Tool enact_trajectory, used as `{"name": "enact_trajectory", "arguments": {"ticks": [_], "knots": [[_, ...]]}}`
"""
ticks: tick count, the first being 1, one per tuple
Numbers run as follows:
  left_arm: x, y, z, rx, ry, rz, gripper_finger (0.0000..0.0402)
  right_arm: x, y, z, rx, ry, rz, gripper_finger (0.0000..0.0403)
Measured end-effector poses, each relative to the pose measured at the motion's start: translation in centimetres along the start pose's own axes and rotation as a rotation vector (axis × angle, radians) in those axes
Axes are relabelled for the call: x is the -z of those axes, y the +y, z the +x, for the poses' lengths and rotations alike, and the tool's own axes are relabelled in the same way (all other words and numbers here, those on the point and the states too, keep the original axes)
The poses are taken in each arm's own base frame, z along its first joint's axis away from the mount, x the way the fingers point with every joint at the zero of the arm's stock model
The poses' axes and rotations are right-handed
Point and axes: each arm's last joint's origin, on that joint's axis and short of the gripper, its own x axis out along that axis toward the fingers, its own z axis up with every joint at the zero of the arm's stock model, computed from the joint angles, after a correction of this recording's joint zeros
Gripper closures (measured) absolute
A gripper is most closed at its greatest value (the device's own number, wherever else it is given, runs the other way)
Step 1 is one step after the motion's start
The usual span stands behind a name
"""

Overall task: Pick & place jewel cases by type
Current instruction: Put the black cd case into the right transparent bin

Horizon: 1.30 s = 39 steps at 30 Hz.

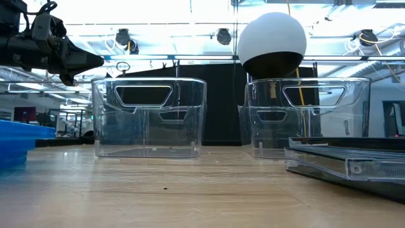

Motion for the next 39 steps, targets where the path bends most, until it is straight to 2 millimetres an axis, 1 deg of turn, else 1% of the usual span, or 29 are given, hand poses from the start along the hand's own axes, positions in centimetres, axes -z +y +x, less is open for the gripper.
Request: {"name": "enact_trajectory", "arguments": {"ticks": [12,21,28,39], "knots": [[0.00,0.00,0.00,0.000,0.000,0.000,0.0376,-0.14,-0.28,0.00,0.023,-0.018,-0.034,0.0268],[0.00,0.00,0.00,0.000,0.000,0.000,0.0376,-0.17,-0.32,0.00,0.025,-0.023,-0.050,0.0321],[0.00,0.00,0.00,0.000,0.000,0.000,0.0376,-0.26,-0.34,0.00,0.019,-0.050,-0.068,0.0345],[0.00,0.00,0.00,0.000,0.000,0.000,0.0376,-0.22,-0.10,-0.07,-0.002,-0.037,-0.073,0.0348]]}}
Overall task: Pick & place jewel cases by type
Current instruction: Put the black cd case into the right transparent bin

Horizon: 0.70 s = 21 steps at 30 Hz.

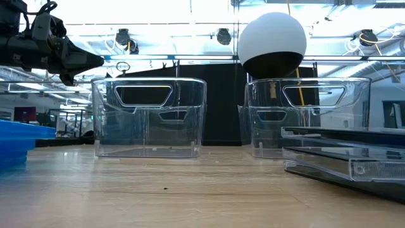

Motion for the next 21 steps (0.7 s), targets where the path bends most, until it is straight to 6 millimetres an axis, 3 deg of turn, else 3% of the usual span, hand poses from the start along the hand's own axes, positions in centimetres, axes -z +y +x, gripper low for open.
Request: {"name": "enact_trajectory", "arguments": {"ticks": [12,21], "knots": [[0.0,0.0,0.0,0.000,0.000,0.000,0.0376,-0.7,2.7,-1.3,-0.204,-0.034,-0.067,0.0350],[0.0,0.0,0.0,0.000,0.000,0.000,0.0376,-1.2,3.5,-2.1,-0.254,-0.080,-0.107,0.0355]]}}
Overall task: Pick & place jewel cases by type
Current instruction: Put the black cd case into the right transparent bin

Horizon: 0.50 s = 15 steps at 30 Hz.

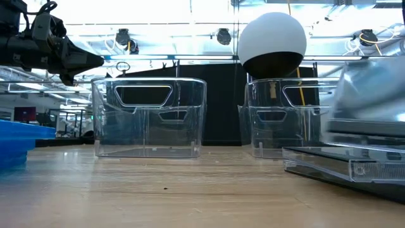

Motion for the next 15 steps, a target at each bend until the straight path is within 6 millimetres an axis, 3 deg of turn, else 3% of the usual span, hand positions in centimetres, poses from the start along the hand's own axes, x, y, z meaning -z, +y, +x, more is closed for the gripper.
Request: {"name": "enact_trajectory", "arguments": {"ticks": [6,15], "knots": [[0.1,-0.1,0.0,0.027,0.013,-0.064,0.0376,0.0,-0.2,0.0,0.018,-0.001,-0.015,0.0376],[1.2,-1.2,0.2,0.303,0.203,-0.230,0.0376,-0.1,-0.6,0.0,0.056,-0.004,0.005,0.0372]]}}
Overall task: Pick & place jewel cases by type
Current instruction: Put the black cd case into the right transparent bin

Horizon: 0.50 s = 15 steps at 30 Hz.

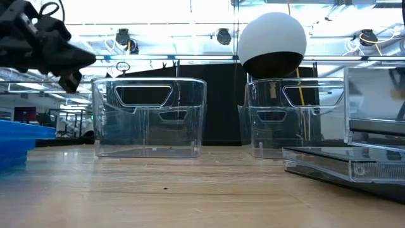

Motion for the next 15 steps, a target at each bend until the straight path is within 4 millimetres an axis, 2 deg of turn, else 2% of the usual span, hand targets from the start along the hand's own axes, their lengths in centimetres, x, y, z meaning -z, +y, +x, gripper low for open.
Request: {"name": "enact_trajectory", "arguments": {"ticks": [4,11,15], "knots": [[0.4,-0.4,0.9,-0.060,0.019,-0.023,0.0375,-0.2,0.0,0.1,0.002,-0.005,0.007,0.0375],[0.7,-2.4,3.3,0.064,-0.016,-0.022,0.0375,-0.2,0.0,0.2,0.002,-0.007,0.008,0.0372],[1.2,-3.5,5.7,0.055,0.069,-0.039,0.0375,-0.2,0.0,0.2,0.002,-0.007,0.008,0.0371]]}}
